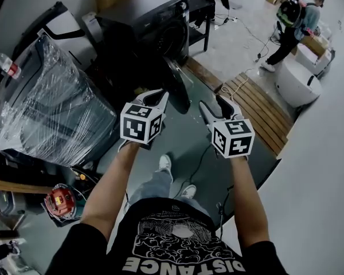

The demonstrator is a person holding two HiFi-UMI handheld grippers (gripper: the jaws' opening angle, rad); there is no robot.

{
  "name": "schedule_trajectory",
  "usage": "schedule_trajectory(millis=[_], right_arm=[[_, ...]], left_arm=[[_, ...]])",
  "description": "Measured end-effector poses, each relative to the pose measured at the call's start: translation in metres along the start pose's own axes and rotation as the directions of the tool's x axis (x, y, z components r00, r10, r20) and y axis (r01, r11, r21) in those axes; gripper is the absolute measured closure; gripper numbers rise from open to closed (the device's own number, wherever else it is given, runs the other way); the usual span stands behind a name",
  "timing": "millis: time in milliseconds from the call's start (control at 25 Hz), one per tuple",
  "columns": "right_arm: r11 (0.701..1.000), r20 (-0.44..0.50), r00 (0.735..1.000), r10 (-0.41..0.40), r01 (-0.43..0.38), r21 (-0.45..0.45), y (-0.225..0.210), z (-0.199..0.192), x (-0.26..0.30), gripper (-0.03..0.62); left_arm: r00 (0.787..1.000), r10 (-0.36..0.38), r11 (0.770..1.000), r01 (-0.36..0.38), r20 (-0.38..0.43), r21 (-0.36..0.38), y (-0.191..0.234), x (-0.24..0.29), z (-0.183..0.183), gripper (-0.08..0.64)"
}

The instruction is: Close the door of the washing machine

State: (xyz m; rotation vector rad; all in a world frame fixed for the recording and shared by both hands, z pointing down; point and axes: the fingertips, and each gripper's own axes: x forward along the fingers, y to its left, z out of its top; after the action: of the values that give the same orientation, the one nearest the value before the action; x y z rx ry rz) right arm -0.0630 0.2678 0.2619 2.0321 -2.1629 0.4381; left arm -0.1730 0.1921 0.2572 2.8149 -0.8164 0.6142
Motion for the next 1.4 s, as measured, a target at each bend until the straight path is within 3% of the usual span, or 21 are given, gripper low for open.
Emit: schedule_trajectory(millis=[560,1040,1400], right_arm=[[0.992,-0.186,0.978,0.095,-0.11,-0.069,0.011,-0.054,0.149,0.336],[0.994,-0.331,0.938,0.107,-0.114,0.0,-0.023,-0.144,0.265,0.336],[0.993,-0.41,0.907,0.097,-0.115,-0.02,-0.05,-0.195,0.336,0.354]], left_arm=[[0.999,0.041,0.996,-0.043,-0.021,-0.072,0.093,0.088,-0.032,0.526],[0.993,-0.003,0.992,-0.013,-0.119,-0.126,0.153,0.181,-0.09,0.526],[0.988,-0.007,0.984,-0.02,-0.152,-0.176,0.192,0.241,-0.12,0.526]])
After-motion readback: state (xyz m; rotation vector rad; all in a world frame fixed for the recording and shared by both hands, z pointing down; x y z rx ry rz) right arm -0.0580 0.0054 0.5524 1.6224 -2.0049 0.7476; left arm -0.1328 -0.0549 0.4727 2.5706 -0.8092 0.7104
